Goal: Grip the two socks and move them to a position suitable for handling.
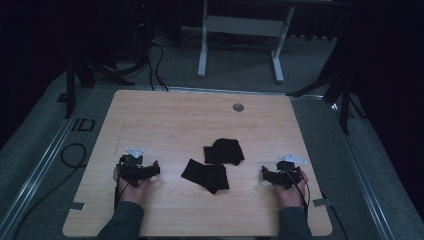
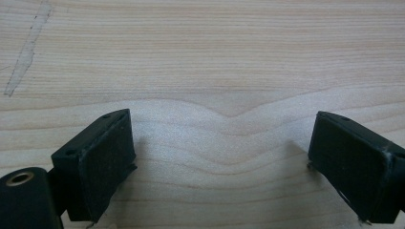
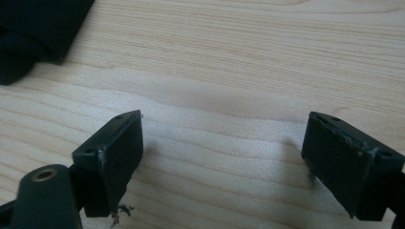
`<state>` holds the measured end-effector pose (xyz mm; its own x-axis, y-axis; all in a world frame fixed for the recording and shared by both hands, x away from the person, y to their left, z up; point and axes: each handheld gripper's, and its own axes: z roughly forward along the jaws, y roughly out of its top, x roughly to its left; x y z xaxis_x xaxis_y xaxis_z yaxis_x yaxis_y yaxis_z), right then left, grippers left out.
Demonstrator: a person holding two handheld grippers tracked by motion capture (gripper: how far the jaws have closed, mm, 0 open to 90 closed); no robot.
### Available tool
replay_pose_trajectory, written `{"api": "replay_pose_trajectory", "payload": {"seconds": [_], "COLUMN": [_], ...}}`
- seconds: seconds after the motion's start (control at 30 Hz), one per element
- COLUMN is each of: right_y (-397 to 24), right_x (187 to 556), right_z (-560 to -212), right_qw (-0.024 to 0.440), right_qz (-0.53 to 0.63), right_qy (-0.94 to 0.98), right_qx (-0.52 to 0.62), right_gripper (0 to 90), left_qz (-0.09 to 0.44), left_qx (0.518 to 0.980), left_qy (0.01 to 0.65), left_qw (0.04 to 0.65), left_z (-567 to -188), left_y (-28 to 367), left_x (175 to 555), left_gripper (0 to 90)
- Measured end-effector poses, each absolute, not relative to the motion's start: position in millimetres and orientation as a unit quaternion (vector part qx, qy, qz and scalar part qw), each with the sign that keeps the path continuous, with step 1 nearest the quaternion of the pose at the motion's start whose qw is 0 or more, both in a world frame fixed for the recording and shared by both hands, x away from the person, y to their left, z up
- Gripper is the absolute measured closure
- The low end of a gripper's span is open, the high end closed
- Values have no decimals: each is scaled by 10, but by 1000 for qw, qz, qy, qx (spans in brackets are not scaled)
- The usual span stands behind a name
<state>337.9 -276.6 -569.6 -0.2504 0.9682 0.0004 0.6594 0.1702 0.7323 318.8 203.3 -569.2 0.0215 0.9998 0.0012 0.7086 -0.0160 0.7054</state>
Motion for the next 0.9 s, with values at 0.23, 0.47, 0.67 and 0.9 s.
{"api": "replay_pose_trajectory", "payload": {"seconds": [0.23, 0.47, 0.67, 0.9], "right_y": [-2762, -2699, -2675, -2593], "right_x": [3364, 3328, 3291, 3250], "right_z": [-5697, -5643, -5601, -5568], "right_qw": [244, 236, 223, 202], "right_qz": [316, 309, 309, 319], "right_qy": [725, 732, 745, 762], "right_qx": [561, 559, 547, 527], "right_gripper": [145, 317, 498, 682], "left_qz": [262, 252, 246, 243], "left_qx": [677, 690, 698, 702], "left_qy": [629, 621, 612, 610], "left_qw": [279, 274, 277, 276], "left_z": [-5692, -5674, -5662, -5647], "left_y": [2084, 2108, 2156, 2176], "left_x": [3169, 3155, 3158, 3148], "left_gripper": [94, 96, 116, 156]}}
